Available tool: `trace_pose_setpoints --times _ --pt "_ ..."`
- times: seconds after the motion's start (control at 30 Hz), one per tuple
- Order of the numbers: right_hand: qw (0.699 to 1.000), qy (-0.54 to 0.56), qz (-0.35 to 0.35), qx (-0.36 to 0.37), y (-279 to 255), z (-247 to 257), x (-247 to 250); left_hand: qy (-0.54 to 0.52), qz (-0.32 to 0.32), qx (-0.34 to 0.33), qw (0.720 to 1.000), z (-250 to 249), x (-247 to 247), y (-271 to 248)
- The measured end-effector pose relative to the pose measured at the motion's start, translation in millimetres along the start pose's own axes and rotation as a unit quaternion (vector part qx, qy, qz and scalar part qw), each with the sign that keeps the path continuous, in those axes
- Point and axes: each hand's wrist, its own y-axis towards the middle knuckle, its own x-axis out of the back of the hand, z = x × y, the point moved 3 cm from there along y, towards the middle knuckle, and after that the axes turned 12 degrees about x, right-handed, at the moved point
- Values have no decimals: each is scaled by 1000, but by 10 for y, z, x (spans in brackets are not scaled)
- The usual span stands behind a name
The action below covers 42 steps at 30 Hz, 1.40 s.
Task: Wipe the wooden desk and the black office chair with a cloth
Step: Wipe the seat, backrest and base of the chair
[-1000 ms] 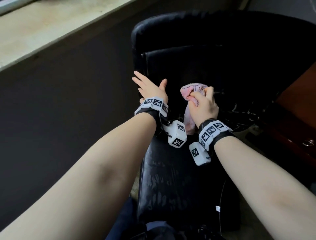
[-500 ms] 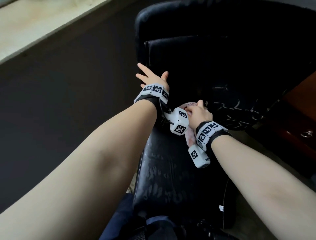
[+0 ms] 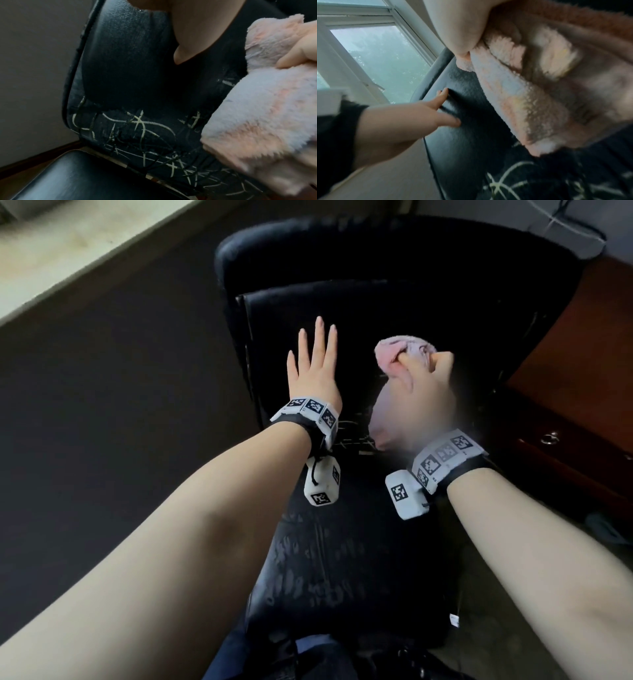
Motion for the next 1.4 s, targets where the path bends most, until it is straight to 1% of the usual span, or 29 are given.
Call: trace_pose_setpoints --times 0.1,0.23,0.4,0.5,0.57,0.67,0.73,0.87,0.93,0.97,1.0,1.03,1.07,1.1,1.17,1.23,1.27,1.33,1.4 --pt "1000 11 -13 6 197 -81 -17 21 8 0 1000 -4 -12 26" --pt "1000 10 -2 4 238 -94 -139 26 12 -3 1000 -9 -32 67" --pt "996 36 72 -48 91 -81 -342 43 7 -5 999 -26 -91 95" --pt "994 13 99 -45 14 -119 -473 58 5 -4 998 -40 -128 96" --pt "991 9 119 -56 -29 -166 -543 65 4 -1 998 -58 -134 96" --pt "985 -12 163 -59 -126 -206 -643 67 5 0 998 -76 -146 100" --pt "978 -29 197 -58 -212 -244 -708 69 9 -1 998 -73 -154 99" --pt "955 -66 283 -55 -438 -332 -773 74 13 1 997 -80 -126 79" --pt "953 -58 288 -69 -520 -357 -737 75 7 6 997 -103 -113 50" --pt "957 -46 274 -85 -538 -362 -687 73 1 10 997 -123 -108 32" --pt "963 -30 245 -108 -541 -361 -614 70 -7 13 997 -141 -112 14" --pt "970 -9 207 -129 -535 -364 -530 65 -16 15 998 -162 -109 -10" --pt "978 5 166 -130 -511 -356 -440 60 -22 14 998 -186 -108 -32" --pt "986 7 128 -108 -475 -334 -345 60 -25 3 998 -218 -110 -53" --pt "996 13 57 -61 -385 -303 -175 73 -19 -48 996 -305 -128 -84" --pt "999 30 -16 -25 -261 -304 -33 97 -22 -103 990 -392 -145 -96" --pt "998 33 -46 -10 -194 -322 26 105 -24 -117 987 -424 -151 -88" --pt "995 33 -90 8 -61 -377 110 117 -20 -116 986 -460 -171 -65" --pt "993 28 -117 15 49 -436 143 129 -14 -106 986 -468 -186 -44"
